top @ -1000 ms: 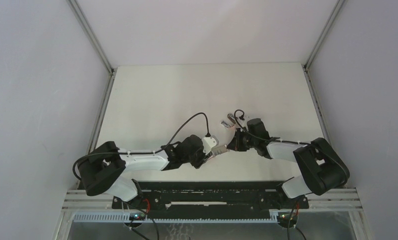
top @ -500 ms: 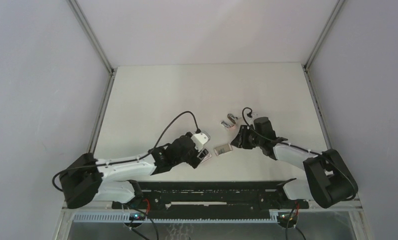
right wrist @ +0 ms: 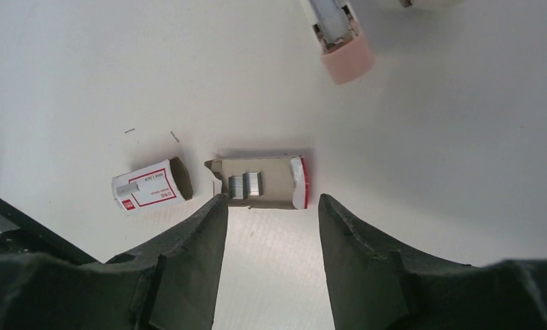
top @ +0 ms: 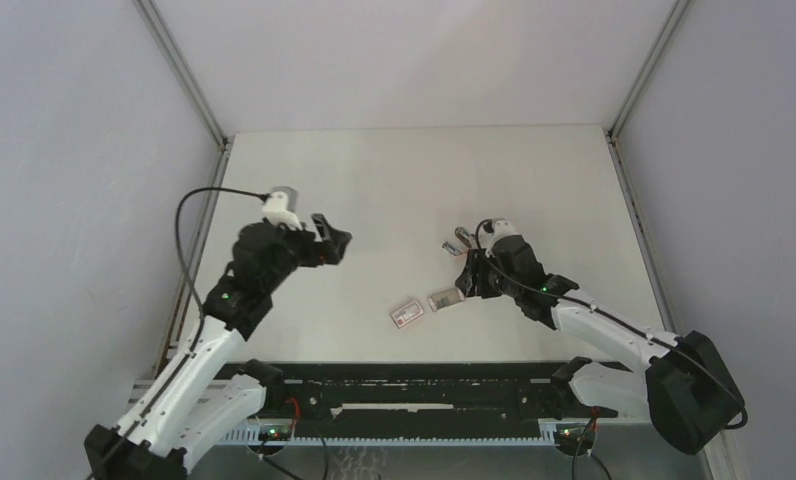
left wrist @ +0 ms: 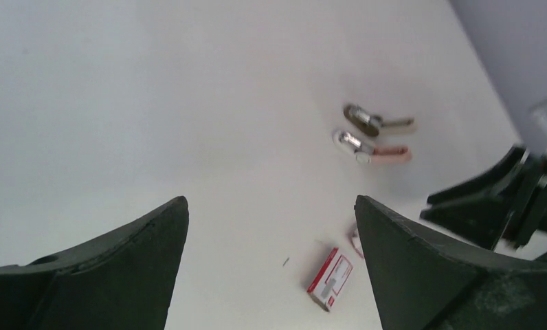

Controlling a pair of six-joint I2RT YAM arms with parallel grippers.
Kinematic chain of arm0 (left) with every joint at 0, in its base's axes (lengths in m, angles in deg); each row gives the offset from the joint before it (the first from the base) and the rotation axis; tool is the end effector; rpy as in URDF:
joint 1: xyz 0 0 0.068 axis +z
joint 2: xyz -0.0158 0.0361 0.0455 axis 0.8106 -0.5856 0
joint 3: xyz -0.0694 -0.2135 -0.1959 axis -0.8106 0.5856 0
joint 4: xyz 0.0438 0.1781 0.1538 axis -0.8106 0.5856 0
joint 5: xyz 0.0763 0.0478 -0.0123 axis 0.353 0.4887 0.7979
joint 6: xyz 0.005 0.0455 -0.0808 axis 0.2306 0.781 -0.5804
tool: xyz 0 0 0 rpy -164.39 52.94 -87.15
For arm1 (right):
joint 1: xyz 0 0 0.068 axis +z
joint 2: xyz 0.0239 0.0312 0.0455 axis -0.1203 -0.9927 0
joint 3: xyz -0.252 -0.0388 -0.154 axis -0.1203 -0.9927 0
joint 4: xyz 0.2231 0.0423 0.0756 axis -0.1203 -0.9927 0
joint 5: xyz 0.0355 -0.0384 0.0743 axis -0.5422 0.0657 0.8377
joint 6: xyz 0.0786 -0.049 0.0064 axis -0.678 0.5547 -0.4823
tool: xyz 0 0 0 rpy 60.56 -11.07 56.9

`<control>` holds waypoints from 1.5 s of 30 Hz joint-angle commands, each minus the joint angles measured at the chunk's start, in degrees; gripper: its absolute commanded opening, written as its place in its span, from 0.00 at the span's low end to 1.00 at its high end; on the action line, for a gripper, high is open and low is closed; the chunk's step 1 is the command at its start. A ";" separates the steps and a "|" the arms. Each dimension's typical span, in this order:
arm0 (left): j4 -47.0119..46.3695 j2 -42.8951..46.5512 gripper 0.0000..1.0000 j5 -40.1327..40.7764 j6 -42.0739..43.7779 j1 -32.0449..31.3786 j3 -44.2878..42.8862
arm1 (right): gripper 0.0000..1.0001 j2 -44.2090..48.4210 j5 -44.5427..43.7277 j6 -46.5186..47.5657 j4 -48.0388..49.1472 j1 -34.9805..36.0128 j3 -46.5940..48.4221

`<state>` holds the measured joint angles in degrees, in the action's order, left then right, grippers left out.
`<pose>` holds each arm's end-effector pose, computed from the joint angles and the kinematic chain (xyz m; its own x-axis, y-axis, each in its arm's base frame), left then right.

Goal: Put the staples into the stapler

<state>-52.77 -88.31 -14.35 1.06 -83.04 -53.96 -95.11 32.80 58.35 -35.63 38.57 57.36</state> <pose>0.1711 -0.0921 0.3020 -0.4332 -0.1883 -0.8814 0.3250 0.8795 -0.3476 0.1885 0.1245 0.1974 -0.7540 0.0721 -0.6529 -0.2608 0.8794 0.3983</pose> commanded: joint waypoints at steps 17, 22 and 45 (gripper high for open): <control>13.49 12.60 0.94 -5.47 0.26 27.50 -3.69 | 0.30 -22.23 -17.21 -4.06 -5.02 13.71 15.97; 13.43 12.85 0.94 -5.38 0.15 27.48 -3.70 | 0.18 -23.94 -17.00 -3.69 -5.35 13.78 16.68; 13.43 12.93 0.94 -5.21 0.28 27.56 -3.40 | 0.15 -23.46 -16.66 -2.36 -7.71 15.87 17.59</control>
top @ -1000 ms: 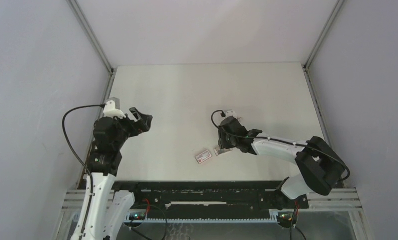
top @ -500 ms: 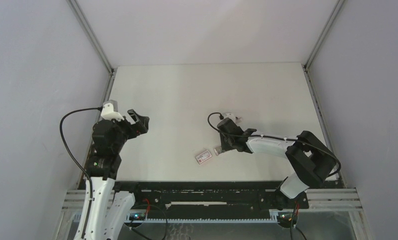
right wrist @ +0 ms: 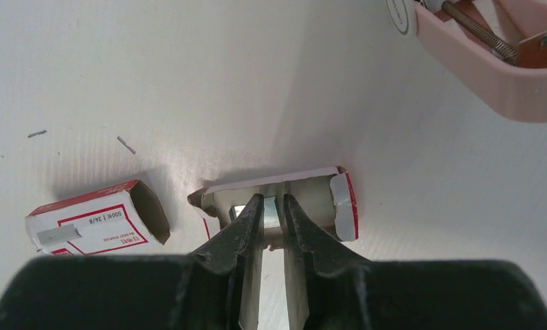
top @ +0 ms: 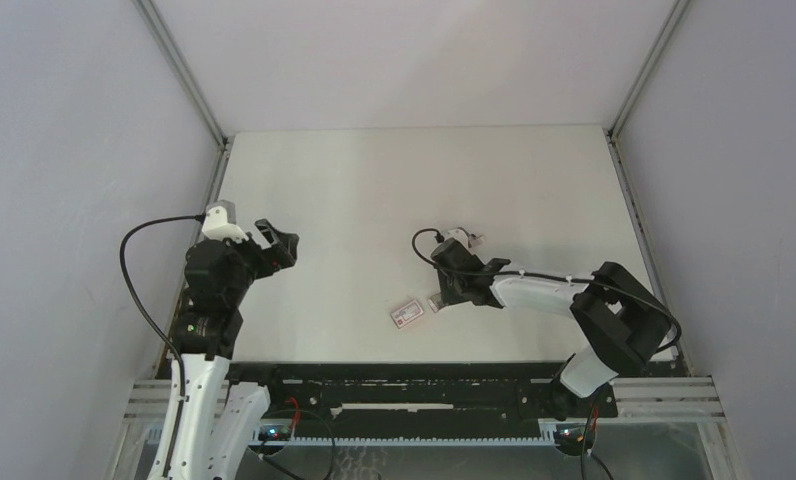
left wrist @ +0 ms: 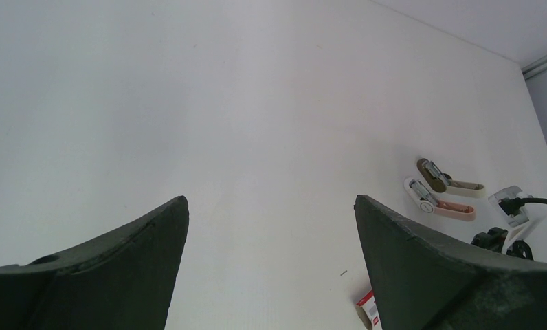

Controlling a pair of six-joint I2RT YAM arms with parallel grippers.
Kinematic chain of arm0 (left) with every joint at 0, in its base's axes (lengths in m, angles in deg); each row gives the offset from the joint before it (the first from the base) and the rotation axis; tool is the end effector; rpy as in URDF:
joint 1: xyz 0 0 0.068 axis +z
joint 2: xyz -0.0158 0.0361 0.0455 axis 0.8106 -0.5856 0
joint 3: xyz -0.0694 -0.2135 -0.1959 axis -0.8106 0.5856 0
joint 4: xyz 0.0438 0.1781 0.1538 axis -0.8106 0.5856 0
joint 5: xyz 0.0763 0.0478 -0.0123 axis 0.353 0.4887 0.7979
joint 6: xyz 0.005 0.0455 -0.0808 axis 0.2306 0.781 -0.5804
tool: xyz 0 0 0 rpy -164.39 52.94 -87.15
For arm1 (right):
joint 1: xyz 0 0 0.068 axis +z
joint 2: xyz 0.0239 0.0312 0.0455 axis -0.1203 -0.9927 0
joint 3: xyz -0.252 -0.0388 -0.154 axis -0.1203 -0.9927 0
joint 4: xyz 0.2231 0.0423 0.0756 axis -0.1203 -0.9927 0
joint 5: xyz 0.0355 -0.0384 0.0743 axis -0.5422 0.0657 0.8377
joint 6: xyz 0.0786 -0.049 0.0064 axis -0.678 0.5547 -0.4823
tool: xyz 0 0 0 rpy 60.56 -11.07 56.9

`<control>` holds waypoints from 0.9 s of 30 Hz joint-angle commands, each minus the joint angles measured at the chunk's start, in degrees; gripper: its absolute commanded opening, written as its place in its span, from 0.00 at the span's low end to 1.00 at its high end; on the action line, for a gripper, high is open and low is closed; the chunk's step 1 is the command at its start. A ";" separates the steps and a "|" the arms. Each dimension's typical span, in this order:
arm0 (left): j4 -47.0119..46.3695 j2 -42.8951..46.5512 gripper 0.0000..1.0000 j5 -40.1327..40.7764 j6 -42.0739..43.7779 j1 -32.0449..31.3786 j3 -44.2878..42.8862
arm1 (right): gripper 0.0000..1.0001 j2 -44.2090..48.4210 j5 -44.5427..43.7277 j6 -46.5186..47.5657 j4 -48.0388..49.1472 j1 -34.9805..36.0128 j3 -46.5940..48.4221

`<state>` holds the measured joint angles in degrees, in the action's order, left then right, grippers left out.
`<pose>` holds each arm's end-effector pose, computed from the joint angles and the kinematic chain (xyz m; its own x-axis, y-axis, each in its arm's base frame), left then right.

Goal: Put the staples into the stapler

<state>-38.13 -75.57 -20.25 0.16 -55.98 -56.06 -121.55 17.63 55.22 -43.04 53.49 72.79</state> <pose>0.1376 -0.0109 0.3101 -0.3332 -0.3771 -0.8642 -0.0244 0.9197 -0.3919 0.2156 0.2060 0.1570 -0.8359 -0.1582 -0.5256 -0.2633 0.9558 0.1309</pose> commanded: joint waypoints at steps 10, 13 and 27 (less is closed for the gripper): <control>-1.05 0.45 0.94 0.87 1.21 0.51 -1.23 | 0.16 1.64 -2.13 0.96 0.05 1.22 2.19; -1.03 0.45 0.94 0.96 1.17 0.55 -1.20 | 0.15 1.06 -2.13 1.11 0.51 1.22 2.26; -1.08 0.63 0.94 1.12 1.23 0.51 -1.24 | 0.07 -1.02 -2.46 1.37 0.16 1.31 2.79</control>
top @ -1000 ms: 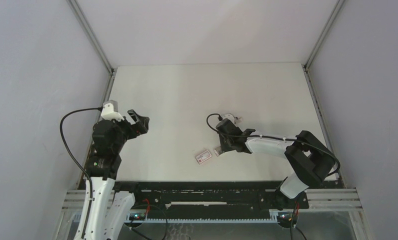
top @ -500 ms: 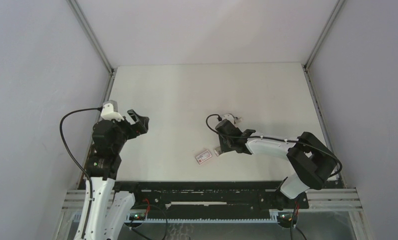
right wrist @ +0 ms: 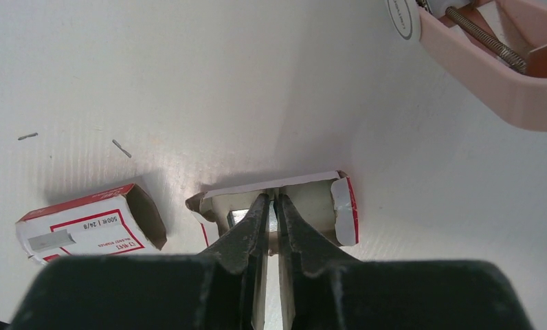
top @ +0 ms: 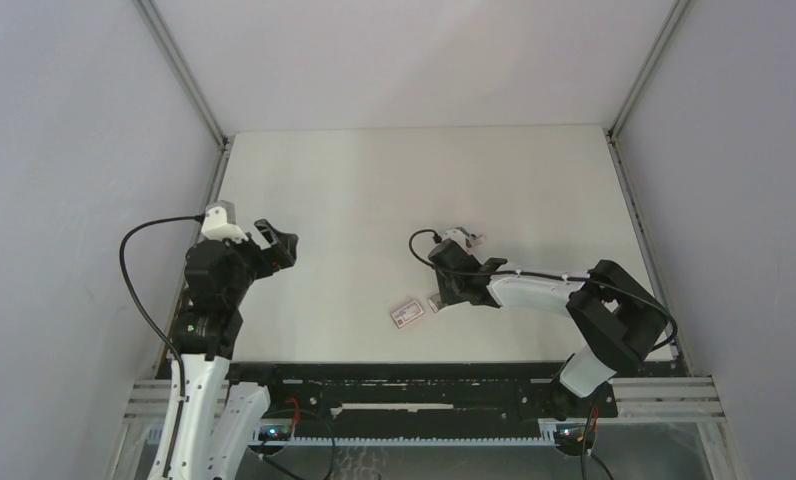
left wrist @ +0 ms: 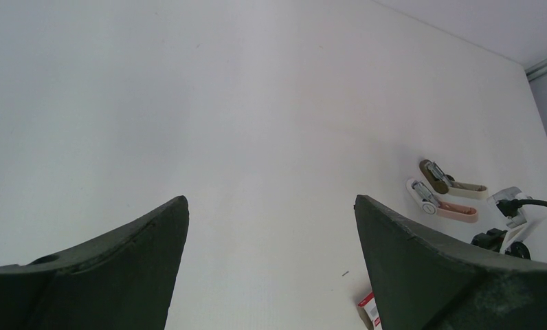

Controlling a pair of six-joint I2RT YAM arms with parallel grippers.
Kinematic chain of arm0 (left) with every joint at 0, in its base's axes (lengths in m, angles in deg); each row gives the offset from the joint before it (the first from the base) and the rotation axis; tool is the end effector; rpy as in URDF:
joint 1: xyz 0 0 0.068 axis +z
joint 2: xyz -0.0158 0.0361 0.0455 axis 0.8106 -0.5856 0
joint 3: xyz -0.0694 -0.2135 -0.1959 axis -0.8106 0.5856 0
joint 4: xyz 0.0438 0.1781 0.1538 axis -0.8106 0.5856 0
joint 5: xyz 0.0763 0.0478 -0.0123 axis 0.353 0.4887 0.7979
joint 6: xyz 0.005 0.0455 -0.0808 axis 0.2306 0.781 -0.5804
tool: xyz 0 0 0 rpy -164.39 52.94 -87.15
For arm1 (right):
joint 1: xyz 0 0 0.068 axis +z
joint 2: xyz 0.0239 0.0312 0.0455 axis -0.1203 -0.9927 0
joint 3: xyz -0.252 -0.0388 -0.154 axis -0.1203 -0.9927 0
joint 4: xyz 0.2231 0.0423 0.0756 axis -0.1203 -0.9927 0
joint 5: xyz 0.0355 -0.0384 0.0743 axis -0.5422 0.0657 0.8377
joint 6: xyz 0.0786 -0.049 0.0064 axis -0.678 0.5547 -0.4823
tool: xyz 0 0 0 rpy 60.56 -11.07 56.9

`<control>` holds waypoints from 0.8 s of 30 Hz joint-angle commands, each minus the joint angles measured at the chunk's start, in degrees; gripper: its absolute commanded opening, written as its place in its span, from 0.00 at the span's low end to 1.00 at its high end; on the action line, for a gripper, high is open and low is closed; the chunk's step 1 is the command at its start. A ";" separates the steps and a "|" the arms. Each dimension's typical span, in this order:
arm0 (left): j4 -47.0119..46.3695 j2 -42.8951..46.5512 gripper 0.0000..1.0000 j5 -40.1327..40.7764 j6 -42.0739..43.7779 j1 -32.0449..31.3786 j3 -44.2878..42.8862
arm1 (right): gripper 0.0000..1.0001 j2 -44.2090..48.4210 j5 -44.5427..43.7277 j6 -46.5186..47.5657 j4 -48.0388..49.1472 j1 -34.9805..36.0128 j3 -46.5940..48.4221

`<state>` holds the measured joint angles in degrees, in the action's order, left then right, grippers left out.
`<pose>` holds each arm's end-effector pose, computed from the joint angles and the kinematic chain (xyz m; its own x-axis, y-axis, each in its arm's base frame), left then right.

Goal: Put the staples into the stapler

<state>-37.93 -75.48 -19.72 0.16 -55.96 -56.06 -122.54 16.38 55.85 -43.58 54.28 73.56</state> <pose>0.1372 -0.0101 0.3097 -0.3313 -0.3775 -0.8647 -0.0335 0.9206 -0.3891 0.2158 0.2097 0.1554 -0.8300 -0.1827 -0.5269 -0.2754 0.9558 0.1024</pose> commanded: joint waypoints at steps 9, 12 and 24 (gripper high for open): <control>-1.34 0.61 0.94 0.62 1.08 0.53 -1.15 | 0.00 0.06 -1.80 1.04 0.43 0.53 2.07; -1.32 0.84 0.94 1.07 0.98 0.49 -0.97 | 0.00 1.31 -1.71 1.48 0.21 0.40 2.01; -8.94 2.92 0.88 -5.13 -2.54 -0.78 2.88 | 0.00 14.92 8.64 2.00 8.47 -6.42 -4.33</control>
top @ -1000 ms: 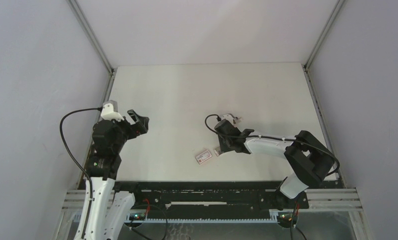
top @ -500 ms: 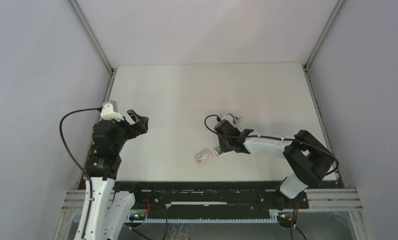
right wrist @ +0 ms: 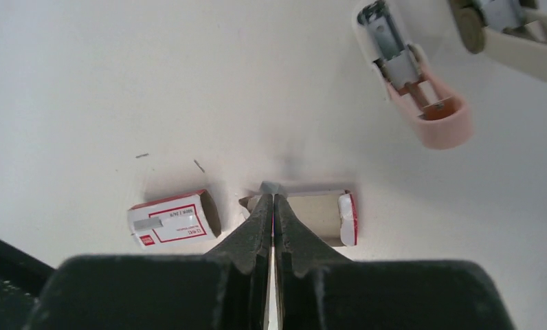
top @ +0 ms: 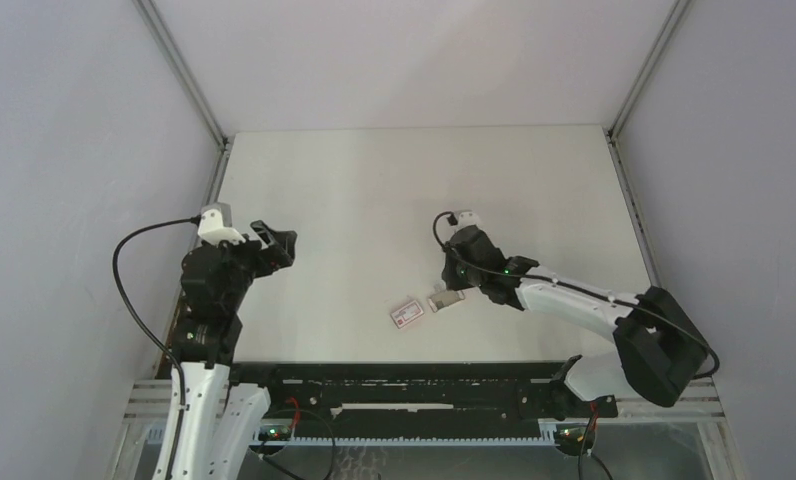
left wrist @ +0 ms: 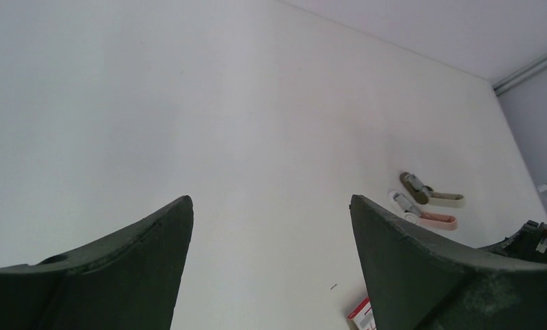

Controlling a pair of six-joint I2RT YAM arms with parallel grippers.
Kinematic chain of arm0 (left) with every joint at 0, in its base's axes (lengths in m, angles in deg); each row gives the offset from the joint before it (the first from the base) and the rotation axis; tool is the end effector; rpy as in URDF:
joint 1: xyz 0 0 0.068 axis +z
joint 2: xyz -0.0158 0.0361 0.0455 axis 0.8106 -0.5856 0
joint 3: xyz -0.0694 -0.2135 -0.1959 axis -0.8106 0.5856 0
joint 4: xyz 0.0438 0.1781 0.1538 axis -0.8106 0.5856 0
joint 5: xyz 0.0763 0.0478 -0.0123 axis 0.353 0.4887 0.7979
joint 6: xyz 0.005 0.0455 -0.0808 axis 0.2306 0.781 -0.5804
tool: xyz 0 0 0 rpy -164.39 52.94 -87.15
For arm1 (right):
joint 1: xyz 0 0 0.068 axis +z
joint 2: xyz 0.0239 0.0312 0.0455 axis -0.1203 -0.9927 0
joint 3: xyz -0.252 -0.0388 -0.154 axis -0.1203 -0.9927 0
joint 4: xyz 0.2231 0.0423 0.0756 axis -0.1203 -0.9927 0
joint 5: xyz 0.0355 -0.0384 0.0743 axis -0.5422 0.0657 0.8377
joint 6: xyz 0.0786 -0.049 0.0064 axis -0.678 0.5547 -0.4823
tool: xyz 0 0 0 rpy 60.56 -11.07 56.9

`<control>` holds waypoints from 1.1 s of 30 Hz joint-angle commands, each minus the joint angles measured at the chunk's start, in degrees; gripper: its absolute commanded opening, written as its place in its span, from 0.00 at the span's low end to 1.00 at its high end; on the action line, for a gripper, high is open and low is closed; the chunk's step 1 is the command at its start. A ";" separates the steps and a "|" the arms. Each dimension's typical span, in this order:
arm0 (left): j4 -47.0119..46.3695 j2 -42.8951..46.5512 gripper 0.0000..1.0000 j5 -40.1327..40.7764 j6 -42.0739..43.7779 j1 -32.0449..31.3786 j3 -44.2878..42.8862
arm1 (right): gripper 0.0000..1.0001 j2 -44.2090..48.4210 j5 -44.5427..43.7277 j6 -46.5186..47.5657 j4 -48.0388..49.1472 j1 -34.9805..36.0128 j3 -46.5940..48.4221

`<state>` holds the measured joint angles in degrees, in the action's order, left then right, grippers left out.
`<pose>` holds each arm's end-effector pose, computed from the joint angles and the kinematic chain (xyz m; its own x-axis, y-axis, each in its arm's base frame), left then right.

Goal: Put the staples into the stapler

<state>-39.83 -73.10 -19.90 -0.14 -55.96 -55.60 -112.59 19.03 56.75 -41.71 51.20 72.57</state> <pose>0.1307 -0.0102 0.3166 -0.2742 -0.3841 -0.8817 -0.0061 0.9175 -0.3978 0.2166 0.1931 0.2006 -0.7682 -0.0822 -0.6350 -0.2798 0.9351 0.2174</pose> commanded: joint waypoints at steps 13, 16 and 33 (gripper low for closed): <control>-23.52 -6.04 0.87 -3.06 -4.72 -23.68 6.24 | 0.00 15.16 10.95 4.98 12.18 -7.63 -8.97; -23.32 -5.72 0.88 -2.43 -4.77 -23.69 6.54 | 0.06 11.93 6.01 6.75 9.78 -4.26 -7.02; -25.44 -41.88 0.76 17.04 -1.13 -47.06 -5.31 | 0.46 14.82 7.95 4.45 5.30 -13.49 -5.67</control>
<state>-61.60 -107.28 -8.12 -3.31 -99.00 -53.24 -102.86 24.29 61.03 -36.79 42.41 67.79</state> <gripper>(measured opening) 0.782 0.451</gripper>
